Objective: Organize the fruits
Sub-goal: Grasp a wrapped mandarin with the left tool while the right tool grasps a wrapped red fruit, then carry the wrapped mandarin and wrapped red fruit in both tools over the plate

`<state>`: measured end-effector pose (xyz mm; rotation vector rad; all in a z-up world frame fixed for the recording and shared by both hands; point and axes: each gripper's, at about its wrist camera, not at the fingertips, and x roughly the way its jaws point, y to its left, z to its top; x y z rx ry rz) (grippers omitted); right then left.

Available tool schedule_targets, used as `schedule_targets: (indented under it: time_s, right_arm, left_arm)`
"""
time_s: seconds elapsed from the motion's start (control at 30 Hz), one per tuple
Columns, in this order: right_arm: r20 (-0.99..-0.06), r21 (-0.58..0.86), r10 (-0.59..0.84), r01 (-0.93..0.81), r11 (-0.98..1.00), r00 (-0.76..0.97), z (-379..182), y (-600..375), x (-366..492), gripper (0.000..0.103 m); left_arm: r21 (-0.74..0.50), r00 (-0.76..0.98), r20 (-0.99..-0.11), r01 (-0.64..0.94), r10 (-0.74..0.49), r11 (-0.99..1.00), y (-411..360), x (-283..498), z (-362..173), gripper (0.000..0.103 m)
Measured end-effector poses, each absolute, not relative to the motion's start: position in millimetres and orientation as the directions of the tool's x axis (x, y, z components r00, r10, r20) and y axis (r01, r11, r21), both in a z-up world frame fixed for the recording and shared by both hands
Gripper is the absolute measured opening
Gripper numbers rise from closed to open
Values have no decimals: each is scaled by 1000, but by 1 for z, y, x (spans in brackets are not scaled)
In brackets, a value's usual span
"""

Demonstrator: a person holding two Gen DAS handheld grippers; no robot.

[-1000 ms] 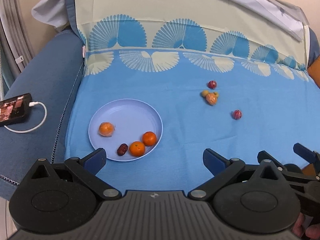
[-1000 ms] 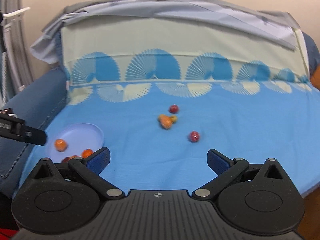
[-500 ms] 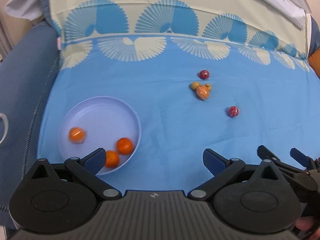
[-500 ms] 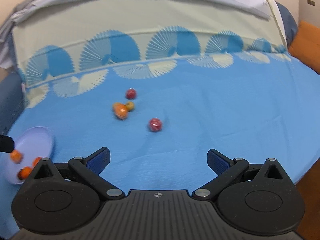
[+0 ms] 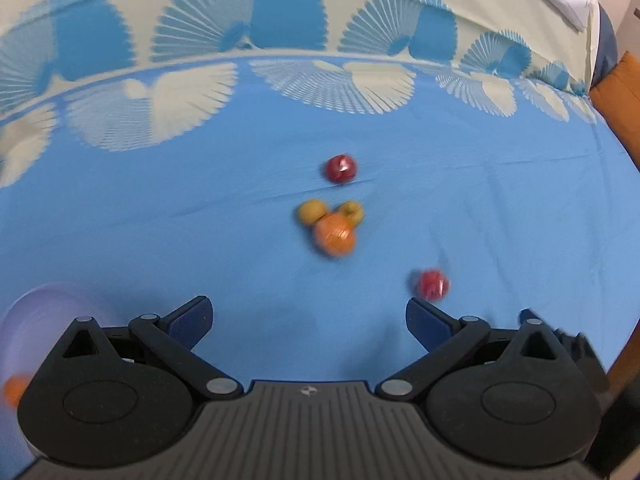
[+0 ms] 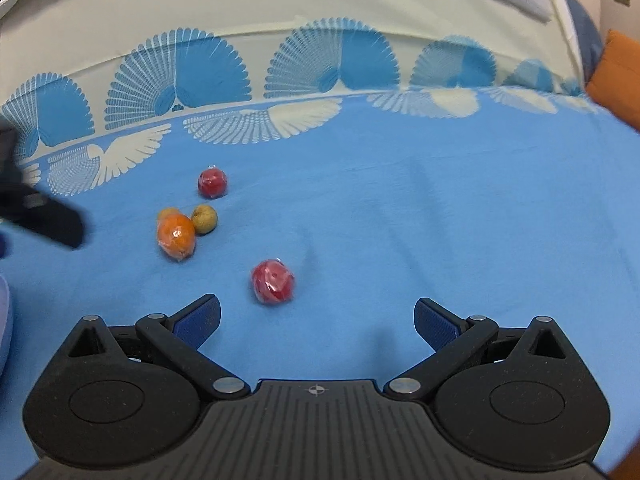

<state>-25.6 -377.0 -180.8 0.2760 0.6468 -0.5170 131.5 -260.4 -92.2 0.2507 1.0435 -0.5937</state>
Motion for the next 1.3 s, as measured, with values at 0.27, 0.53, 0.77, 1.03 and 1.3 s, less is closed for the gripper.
schedule_targets:
  time_s: [0.27, 0.53, 0.77, 1.03, 1.3]
  right_arm:
    - [-582, -48, -398, 459, 887, 709, -204, -373, 17, 91]
    - [-600, 13, -395, 502, 865, 696, -206, -383, 9, 30]
    - [-576, -26, -510, 609, 793, 639, -202, -398, -3, 30]
    - [-545, -2, -498, 593, 805, 674, -136, -372, -58, 30]
    - [-535, 92, -337, 450, 888, 775, -61, -289, -148, 30]
  left_arm:
    - [-88, 332, -892, 537, -306, 839, -316, 194, -153, 103]
    - [-63, 349, -884, 571, -312, 818, -323, 193, -163, 39]
    - [-22, 384, -875, 579, -296, 815, -303, 168, -136, 39]
    - [5, 429, -866, 524, -258, 851, -222, 107, -75, 39]
    - [59, 510, -834, 459, -209, 886, -125, 24, -36, 39]
